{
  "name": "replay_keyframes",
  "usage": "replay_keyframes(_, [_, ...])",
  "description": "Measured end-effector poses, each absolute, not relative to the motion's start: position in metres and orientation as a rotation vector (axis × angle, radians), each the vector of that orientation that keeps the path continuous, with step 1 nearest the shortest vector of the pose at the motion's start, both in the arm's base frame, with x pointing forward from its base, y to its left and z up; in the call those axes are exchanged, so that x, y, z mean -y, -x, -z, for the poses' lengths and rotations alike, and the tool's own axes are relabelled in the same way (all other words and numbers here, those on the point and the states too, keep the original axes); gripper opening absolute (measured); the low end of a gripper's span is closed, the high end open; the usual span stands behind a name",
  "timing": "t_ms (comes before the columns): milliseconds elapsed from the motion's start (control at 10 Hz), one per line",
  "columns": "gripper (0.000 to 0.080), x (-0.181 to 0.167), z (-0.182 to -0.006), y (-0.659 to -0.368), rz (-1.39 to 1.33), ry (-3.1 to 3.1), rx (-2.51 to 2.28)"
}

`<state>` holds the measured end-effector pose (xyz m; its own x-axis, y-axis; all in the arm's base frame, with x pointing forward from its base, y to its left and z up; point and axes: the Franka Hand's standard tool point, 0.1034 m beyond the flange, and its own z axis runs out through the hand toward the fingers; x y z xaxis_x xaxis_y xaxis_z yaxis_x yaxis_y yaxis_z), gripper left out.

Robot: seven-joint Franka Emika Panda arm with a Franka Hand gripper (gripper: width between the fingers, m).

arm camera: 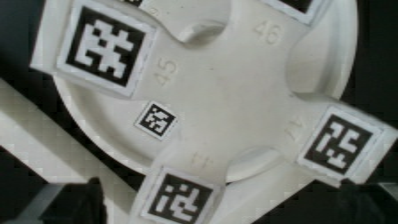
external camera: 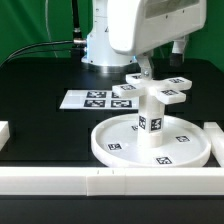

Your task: Assemble round table

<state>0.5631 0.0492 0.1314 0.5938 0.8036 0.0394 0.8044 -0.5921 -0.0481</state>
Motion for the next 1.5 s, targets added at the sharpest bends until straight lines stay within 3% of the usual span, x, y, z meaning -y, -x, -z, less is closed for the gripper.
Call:
replay_keyframes(400, [0.0649,-0.043,-0.128,-0.564,0.009,2.618,1.614])
replay_keyframes(900, [0.0649,-0.032,-0.106,-0.540,0.044,2.589,1.709])
replay_keyframes(1500, [0.0649,-0.033,-0.107,-0.547,0.040,2.612,1.689])
